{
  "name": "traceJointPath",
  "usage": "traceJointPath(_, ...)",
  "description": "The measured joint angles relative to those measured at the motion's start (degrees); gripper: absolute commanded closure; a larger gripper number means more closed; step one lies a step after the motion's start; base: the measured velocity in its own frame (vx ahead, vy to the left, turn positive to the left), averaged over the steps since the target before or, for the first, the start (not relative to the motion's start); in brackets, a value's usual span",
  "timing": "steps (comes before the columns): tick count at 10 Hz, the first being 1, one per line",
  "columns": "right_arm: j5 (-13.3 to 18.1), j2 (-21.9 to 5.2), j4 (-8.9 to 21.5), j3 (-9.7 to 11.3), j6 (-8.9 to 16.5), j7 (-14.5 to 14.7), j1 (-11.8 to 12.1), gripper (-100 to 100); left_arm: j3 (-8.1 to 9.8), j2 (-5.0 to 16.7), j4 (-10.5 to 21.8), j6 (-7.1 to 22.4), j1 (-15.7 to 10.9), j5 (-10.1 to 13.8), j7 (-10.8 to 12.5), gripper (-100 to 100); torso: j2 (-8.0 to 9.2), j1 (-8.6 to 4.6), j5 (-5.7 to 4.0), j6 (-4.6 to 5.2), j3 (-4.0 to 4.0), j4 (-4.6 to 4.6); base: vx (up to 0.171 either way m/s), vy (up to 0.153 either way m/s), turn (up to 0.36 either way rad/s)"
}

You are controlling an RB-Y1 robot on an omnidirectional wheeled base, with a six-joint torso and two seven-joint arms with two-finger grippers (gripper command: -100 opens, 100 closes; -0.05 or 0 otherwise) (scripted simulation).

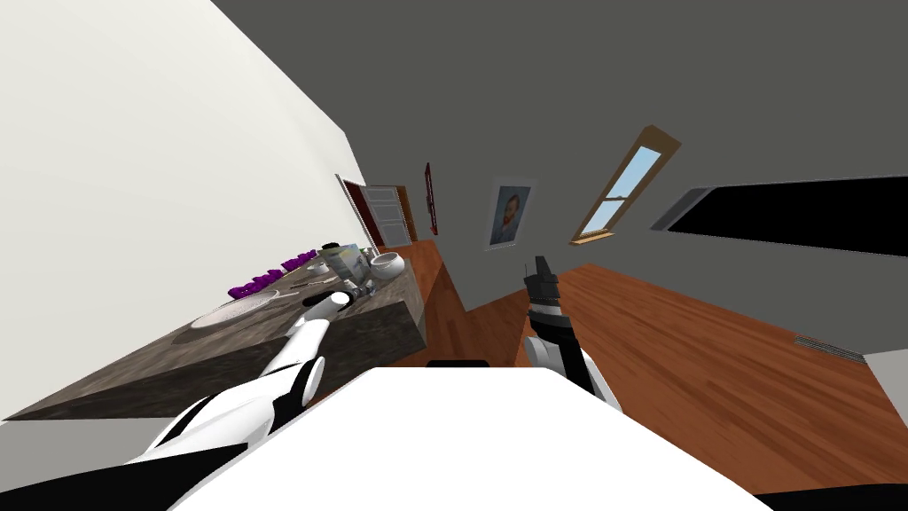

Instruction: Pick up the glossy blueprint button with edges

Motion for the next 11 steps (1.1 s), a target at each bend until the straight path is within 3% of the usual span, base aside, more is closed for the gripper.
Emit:
traceJointPath(3,0.0,0.0,0.0,0.0,0.0,0.0,0.0,0,3.34,-0.4,2.2,2.2,-1.5,1.5,-4.6,-100,-0.37,-0.25,-0.05,-0.03,-0.21,-0.08,0.095,-0.057,0.127)
traceJointPath(11,0.0,0.0,0.0,0.0,0.0,0.0,0.0,0,8.84,-1.1,5.7,6.2,-3.9,3.8,-16.1,-100,-0.18,-0.05,-0.01,0.03,-0.11,-0.05,0.055,-0.023,0.078)
